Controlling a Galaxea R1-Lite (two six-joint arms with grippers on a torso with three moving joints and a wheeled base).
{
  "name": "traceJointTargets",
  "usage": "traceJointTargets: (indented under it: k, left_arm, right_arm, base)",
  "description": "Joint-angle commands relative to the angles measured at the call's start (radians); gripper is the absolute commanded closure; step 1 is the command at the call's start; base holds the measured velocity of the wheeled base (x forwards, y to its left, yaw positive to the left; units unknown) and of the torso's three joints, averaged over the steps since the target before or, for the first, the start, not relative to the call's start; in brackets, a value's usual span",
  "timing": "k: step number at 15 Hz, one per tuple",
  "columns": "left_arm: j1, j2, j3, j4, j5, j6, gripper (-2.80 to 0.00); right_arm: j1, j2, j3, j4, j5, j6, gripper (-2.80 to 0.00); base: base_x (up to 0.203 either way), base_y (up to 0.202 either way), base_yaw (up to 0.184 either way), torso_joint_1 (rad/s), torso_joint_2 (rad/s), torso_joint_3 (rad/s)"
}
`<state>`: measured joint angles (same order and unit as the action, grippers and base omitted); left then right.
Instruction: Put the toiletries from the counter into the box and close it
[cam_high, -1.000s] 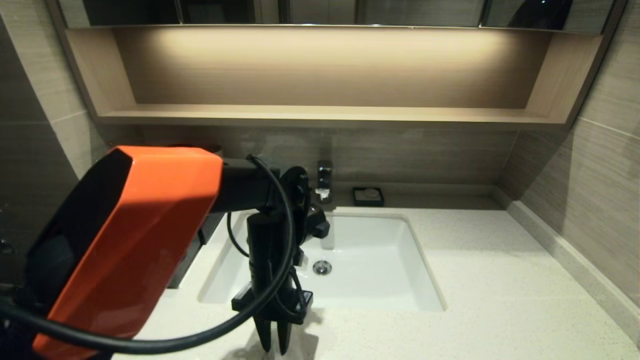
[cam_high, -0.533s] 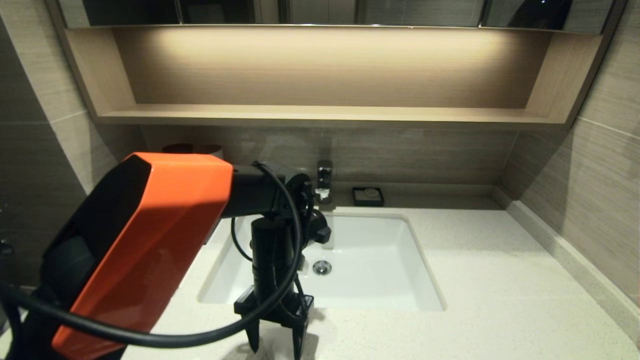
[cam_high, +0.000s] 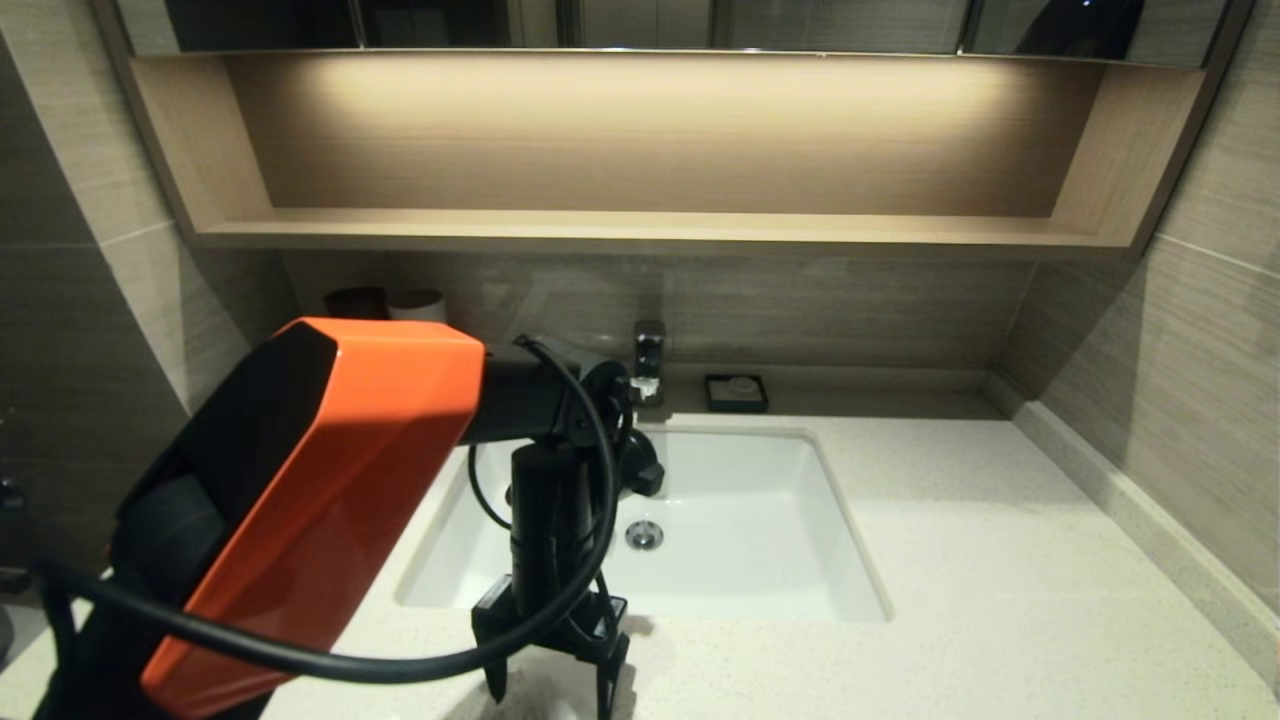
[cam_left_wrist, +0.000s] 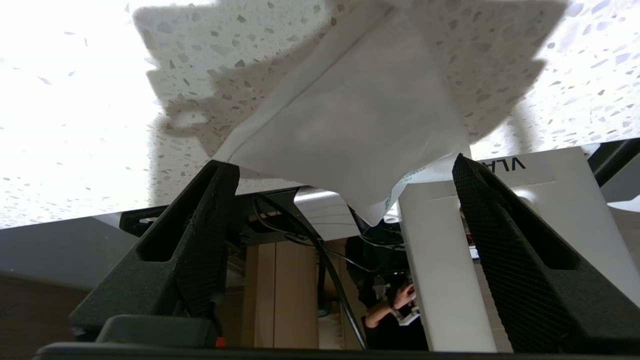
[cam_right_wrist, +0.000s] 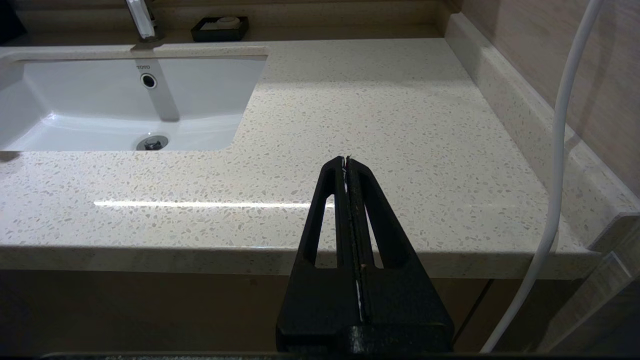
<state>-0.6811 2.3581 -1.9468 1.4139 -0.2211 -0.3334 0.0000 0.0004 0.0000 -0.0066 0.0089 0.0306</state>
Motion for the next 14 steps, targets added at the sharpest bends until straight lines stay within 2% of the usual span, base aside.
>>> traceJointTargets:
  k: [1, 14]
  left_arm:
    - [0.0, 0.006, 0.0, 0.007, -0.001, -0.003, -2.8]
    - [0.0, 0.021, 0.0, -0.004, 0.025, -0.006, -2.8]
  right_arm:
    - [0.0, 0.001, 0.0, -0.001, 0.0, 0.0, 0.0]
    - [0.0, 0.001, 0.0, -0.001, 0.0, 0.0, 0.0]
  base:
    - [0.0, 0.0, 0.0, 0.0, 0.0, 0.0]
    - [0.0, 0.0, 0.0, 0.0, 0.0, 0.0]
